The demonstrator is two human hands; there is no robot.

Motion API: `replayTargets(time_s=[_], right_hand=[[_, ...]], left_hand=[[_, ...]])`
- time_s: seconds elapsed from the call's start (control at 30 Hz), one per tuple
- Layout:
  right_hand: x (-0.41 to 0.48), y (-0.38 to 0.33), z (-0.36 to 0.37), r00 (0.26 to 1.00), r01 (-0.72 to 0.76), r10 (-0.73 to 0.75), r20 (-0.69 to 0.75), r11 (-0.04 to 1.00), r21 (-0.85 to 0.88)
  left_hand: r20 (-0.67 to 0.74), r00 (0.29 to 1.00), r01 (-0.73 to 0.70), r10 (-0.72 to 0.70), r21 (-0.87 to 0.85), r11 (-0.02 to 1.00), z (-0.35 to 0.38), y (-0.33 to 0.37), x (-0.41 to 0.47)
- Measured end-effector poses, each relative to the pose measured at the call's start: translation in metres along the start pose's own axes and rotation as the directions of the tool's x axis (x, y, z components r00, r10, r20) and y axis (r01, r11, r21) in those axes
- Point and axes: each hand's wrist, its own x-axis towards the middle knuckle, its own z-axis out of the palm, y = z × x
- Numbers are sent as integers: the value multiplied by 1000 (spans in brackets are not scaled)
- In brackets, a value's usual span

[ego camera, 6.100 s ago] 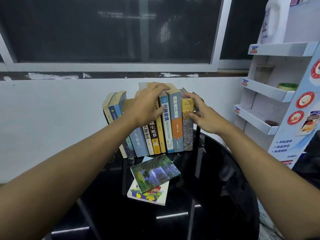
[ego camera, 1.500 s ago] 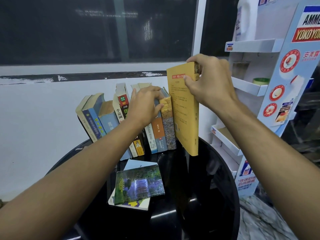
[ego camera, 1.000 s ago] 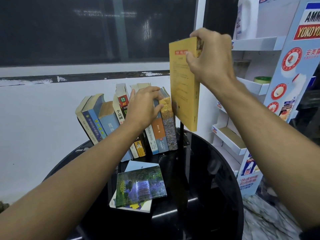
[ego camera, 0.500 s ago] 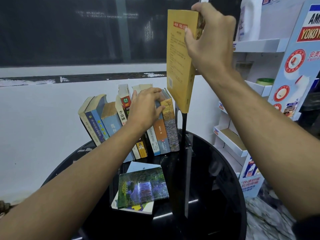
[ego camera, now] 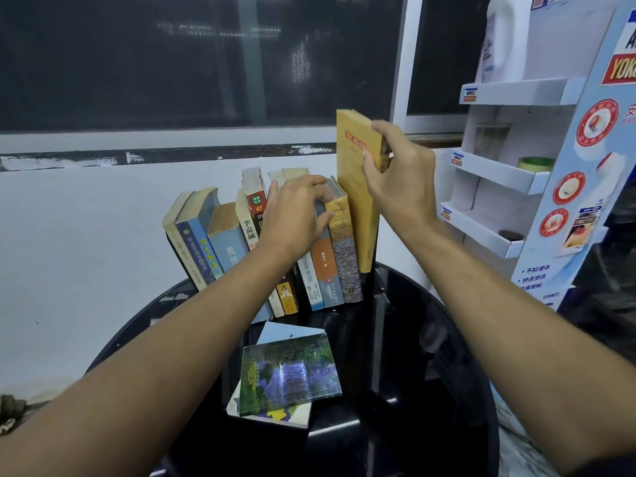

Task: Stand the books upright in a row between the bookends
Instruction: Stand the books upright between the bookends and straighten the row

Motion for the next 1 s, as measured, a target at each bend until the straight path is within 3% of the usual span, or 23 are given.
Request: replayTargets(time_s=[0.6, 0.9, 1.0], right_hand=[[-55, 30, 21, 993, -91, 90, 76, 996, 13], [-48, 44, 4, 916, -87, 59, 398, 995, 53], [-44, 56, -7, 872, -1, -16, 490, 999, 36]], left_hand=[[14, 1000, -20, 20, 4, 1000, 3, 2, 4], [4, 1000, -22, 22, 3, 1000, 3, 3, 3], [8, 1000, -20, 20, -3, 1000, 4, 3, 3]])
